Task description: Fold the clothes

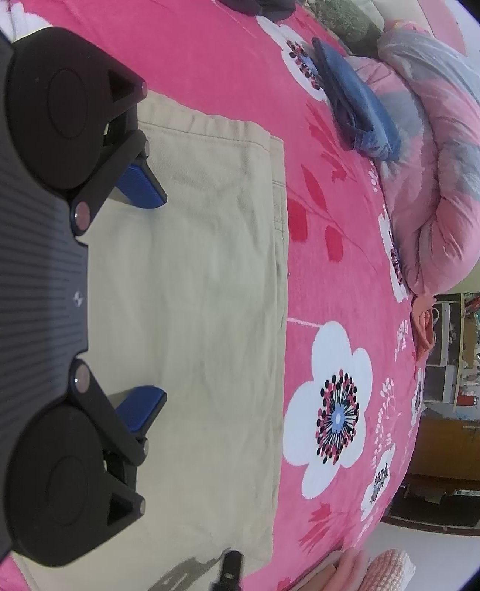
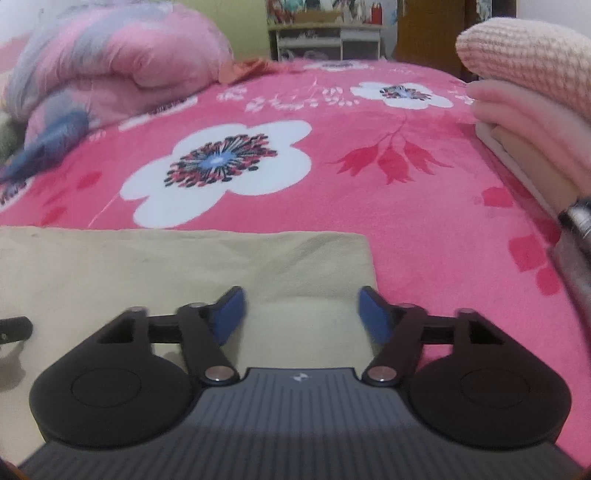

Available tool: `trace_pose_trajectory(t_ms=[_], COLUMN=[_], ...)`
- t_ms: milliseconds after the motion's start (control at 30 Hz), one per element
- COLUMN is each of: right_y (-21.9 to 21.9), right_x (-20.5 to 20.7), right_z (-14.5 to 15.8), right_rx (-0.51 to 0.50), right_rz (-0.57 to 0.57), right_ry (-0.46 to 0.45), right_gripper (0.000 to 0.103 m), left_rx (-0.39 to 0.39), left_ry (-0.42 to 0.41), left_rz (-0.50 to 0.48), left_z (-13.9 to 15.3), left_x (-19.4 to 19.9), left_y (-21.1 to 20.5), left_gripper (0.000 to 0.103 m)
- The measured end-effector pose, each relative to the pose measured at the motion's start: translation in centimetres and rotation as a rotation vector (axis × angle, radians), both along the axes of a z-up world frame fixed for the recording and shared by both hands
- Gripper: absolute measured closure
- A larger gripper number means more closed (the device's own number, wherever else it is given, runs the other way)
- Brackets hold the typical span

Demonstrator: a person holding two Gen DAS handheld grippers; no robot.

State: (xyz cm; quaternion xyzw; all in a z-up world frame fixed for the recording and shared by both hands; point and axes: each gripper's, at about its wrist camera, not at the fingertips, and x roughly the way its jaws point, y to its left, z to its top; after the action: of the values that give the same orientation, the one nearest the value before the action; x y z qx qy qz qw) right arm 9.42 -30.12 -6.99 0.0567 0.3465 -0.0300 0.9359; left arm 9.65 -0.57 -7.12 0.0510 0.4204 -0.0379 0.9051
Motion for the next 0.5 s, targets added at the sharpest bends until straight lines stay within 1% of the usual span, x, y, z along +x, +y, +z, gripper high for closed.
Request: trace_pose_trajectory(t_ms=[33, 133, 167, 267, 300, 333, 367, 500], right_y=[0.3, 1.2, 1.6, 1.6, 1.4, 1.0, 0.8, 1.3], right_x=[0.0, -0.2, 0.0, 1.6, 2.0, 2.1, 2.3, 2.1], right_z=[0.5, 1.4, 1.3, -0.4, -1.0, -1.6, -2.0, -1.4], right_rx=[-0.001, 0.033, 0.022, 0.003, 0.006, 0.024, 0.032, 0.003], right_rz=[0.001, 0.018, 0.023, 0.009, 0.003, 0.001, 0.000, 0.002], right_ry=[0.002, -0.047, -0.052, -0.008, 0.003, -0.004, -0.006, 0.010], right_gripper=[0.027, 0.026, 0.026, 0.025, 0.022, 0.016, 0.015, 0.014], left_rx=[-0.002, -0.004, -0.004, -0.004, -0.005, -0.004, -0.002, -0.003], left_ry=[-0.005, -0.012, -0.010, -0.004, -0.002, -0.002, -0.002, -0.012], left_rz=[-0.003, -0.007, -0.006, 0.000, 0.001, 0.003, 0.006, 0.009], left_z=[0.0, -0.1, -0.1, 0.0, 0.0, 0.0, 0.0, -0.1], left_x=[-0.1, -0.3, -0.4, -0.3, -0.3, -0.4, -0.4, -0.6], left_y=[0.1, 0.1, 0.1, 0.0, 0.0, 0.0, 0.0, 0.0], left_gripper=[0.000, 0.000, 0.000, 0.000, 0.000, 0.000, 0.000, 0.000])
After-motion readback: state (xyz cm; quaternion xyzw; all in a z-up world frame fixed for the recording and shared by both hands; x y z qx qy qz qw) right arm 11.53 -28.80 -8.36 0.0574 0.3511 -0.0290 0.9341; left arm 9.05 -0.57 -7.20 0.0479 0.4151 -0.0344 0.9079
